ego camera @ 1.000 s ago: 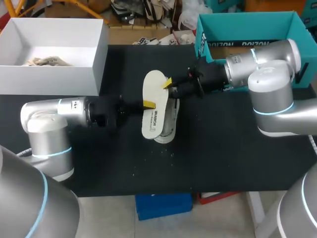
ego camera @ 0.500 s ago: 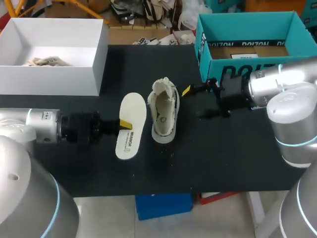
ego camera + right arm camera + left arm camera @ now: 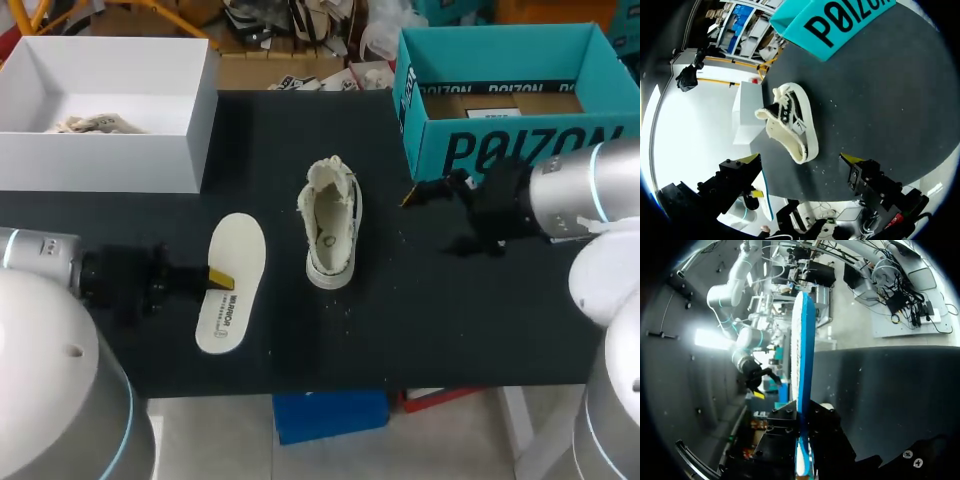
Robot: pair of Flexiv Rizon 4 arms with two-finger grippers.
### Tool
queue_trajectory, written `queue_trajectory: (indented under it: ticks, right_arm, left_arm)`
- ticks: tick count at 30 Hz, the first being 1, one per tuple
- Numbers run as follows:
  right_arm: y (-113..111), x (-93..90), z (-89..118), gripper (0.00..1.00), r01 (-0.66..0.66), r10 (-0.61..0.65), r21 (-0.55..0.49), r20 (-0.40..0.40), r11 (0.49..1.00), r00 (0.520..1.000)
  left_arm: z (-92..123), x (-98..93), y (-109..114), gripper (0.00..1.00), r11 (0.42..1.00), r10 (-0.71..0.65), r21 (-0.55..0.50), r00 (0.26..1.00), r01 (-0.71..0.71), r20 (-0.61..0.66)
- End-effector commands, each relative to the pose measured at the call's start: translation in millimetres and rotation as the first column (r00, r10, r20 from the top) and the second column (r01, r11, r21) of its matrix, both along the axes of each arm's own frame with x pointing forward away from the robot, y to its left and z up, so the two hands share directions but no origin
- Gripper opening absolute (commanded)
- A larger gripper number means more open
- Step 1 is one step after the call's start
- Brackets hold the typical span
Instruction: Take the shoe out of the shoebox, open the shoe tongue, remove and reinsert the insole, then place the shoe into the shoebox
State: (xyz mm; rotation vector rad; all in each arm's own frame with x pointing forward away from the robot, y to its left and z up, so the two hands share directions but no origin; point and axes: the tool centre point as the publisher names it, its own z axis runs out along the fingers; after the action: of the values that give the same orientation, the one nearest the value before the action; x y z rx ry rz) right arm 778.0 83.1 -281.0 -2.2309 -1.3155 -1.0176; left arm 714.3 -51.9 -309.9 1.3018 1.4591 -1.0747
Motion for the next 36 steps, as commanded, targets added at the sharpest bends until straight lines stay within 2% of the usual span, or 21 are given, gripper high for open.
queue_trajectory:
  ticks: [1,9,16,20,22,29,36]
  right_arm:
    - [0,-4.1,6,1.00,0.035,-0.039,-0.109,-0.030,0.993,0.999]
    - [0,-4.1,6,1.00,0.035,-0.039,-0.109,-0.030,0.993,0.999]
    - [0,-4.2,5,1.00,0.034,-0.037,-0.104,-0.025,0.994,0.999]
    - [-8,-11.7,7,1.00,0.043,-0.042,-0.085,0.005,0.995,0.999]
    - [-12,-17.6,10,1.00,0.030,-0.027,-0.071,0.048,0.997,0.998]
    - [-24,-33.2,19,1.00,0.027,-0.016,-0.092,0.112,0.995,0.994]
    - [-23,-36.4,23,1.00,0.005,0.010,-0.116,0.133,0.993,0.991]
  left_arm:
    - [4,-2.0,1,0.00,1.000,0.001,0.017,1.000,-0.001,0.000]
    - [4,-2.0,1,0.00,1.000,0.001,0.017,1.000,-0.001,0.000]
    - [3,-13.4,-3,0.00,0.987,-0.040,0.156,0.999,0.039,0.003]
    - [-4,-16.7,-8,0.00,0.971,-0.092,0.219,0.995,0.096,-0.029]
    - [-9,-17.3,-11,0.00,0.959,-0.114,0.253,0.992,0.125,-0.057]
    - [-22,-16.3,-22,0.00,0.930,-0.145,0.324,0.983,0.173,-0.111]
    - [-24,-9.8,-34,0.00,0.900,-0.163,0.388,0.979,0.198,-0.122]
